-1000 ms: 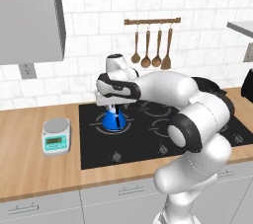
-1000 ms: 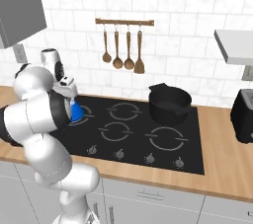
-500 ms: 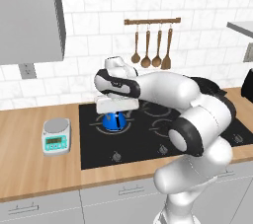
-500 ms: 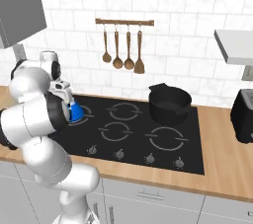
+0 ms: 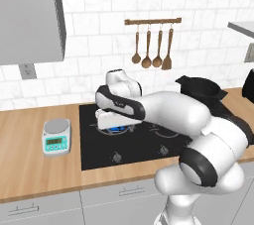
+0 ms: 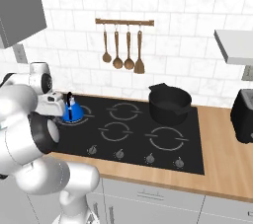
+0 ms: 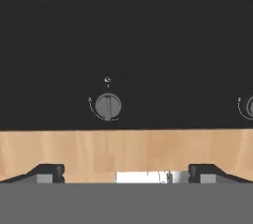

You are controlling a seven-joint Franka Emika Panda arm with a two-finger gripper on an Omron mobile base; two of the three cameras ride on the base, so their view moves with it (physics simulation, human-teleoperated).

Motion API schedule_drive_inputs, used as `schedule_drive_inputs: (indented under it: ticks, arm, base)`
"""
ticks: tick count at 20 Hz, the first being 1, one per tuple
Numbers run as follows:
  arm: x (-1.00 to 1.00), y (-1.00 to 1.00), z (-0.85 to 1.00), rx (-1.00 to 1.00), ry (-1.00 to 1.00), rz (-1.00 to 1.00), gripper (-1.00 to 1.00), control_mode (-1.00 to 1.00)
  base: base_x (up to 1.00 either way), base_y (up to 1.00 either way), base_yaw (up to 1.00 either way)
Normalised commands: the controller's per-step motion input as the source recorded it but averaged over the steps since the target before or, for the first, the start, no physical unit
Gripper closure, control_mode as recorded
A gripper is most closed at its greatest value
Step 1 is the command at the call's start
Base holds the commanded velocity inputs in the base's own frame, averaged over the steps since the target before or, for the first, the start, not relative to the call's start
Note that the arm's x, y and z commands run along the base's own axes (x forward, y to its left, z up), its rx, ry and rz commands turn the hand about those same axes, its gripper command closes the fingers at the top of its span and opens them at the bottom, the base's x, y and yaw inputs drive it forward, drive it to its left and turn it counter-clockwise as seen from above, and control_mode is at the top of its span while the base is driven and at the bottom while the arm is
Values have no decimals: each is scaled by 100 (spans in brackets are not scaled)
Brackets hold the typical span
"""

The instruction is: Pick the kettle from the counter and place it on a stove burner. Then turn the burner on.

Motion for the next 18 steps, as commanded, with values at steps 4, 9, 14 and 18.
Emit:
schedule_drive_inputs:
  ticks: [4, 9, 14, 18]
  arm:
    - [-5, 9, -56, 0, 11, 1, -100, -100]
    - [0, 23, -61, 0, 9, 0, -100, -100]
    - [0, 19, -47, 0, 0, 0, -100, -100]
    - [0, 0, -11, 0, -2, 0, -100, -100]
  base:
    - [0, 0, 0]
    - [0, 0, 0]
    - [0, 0, 0]
    - [0, 0, 0]
